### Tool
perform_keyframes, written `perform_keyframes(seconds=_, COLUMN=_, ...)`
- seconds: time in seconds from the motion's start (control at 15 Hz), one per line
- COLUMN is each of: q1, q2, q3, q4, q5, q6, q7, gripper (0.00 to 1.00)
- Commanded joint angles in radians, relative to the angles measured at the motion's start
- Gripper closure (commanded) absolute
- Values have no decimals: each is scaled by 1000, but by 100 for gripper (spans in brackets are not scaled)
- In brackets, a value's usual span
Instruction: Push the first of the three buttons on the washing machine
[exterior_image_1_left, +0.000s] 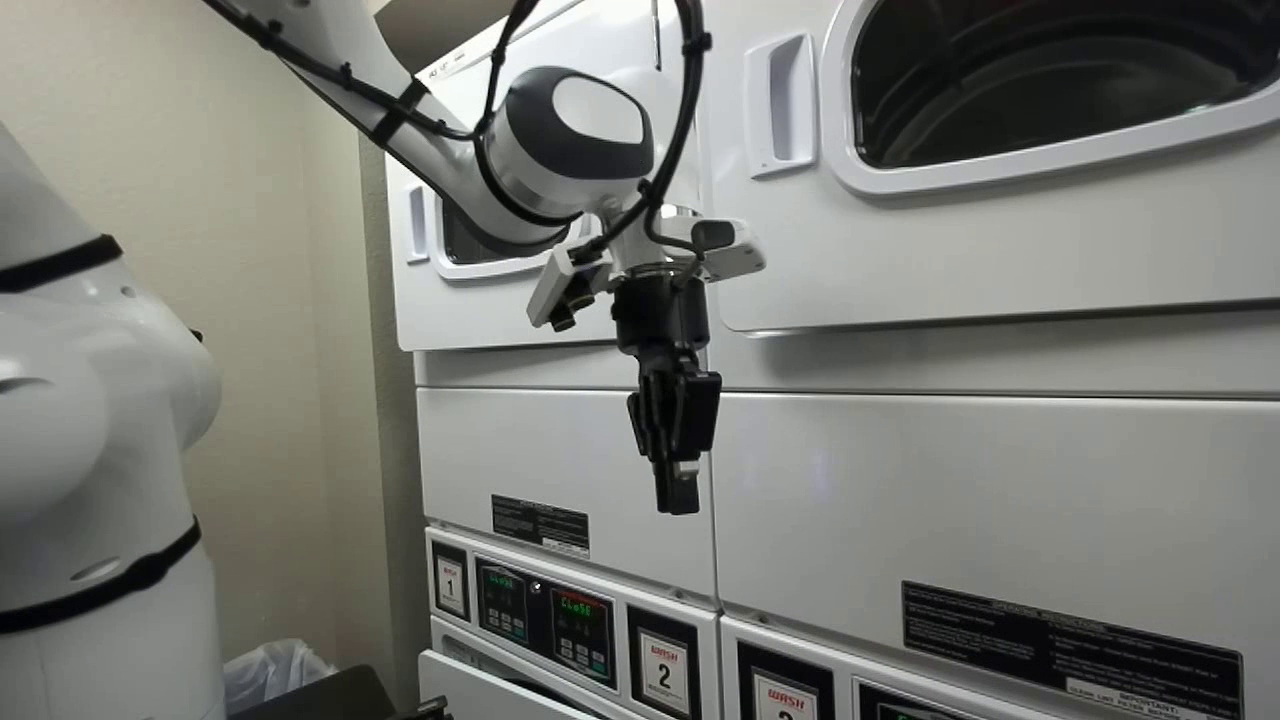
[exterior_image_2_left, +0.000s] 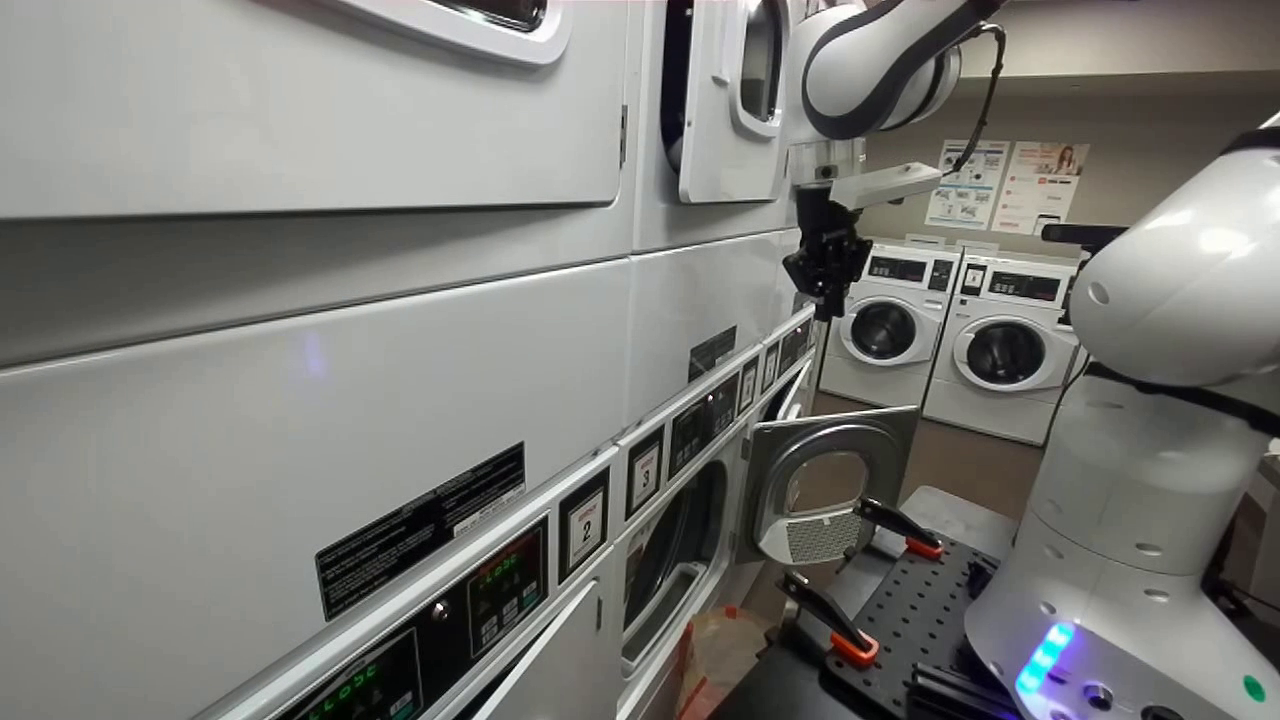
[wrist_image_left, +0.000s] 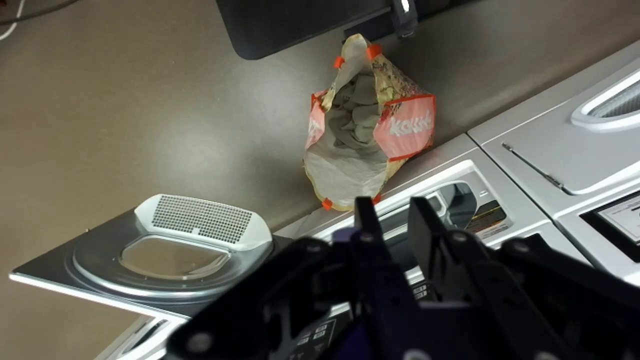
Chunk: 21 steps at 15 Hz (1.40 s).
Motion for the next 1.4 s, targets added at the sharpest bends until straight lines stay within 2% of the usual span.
perform_keyframes(seconds=0.0, q1=3, q2=101, q3=-35, q4=36, q5=-15, q6=78, q7=-133, gripper=98)
perform_keyframes(seconds=0.13, q1=0, q2=168, q3=-52, q4=53, q5=-14, q6=118, q7=-193, gripper=100)
perform_keyframes(seconds=0.33, q1=-8, q2=239, q3=-73, q4=76, q5=-8, q6=141, q7=-237, gripper=97)
perform_keyframes(seconds=0.47, q1=-12, q2=280, q3=-85, q4=94, q5=5, q6=149, q7=-225, gripper=98)
perform_keyframes(seconds=0.53, q1=-4, q2=235, q3=-75, q4=63, q5=0, q6=132, q7=-212, gripper=99)
perform_keyframes(seconds=0.93, q1=-3, q2=252, q3=-76, q4=69, q5=0, q6=133, q7=-211, gripper=100)
perform_keyframes(seconds=1.33, q1=-1, q2=410, q3=-84, q4=106, q5=-5, q6=182, q7=-214, gripper=100)
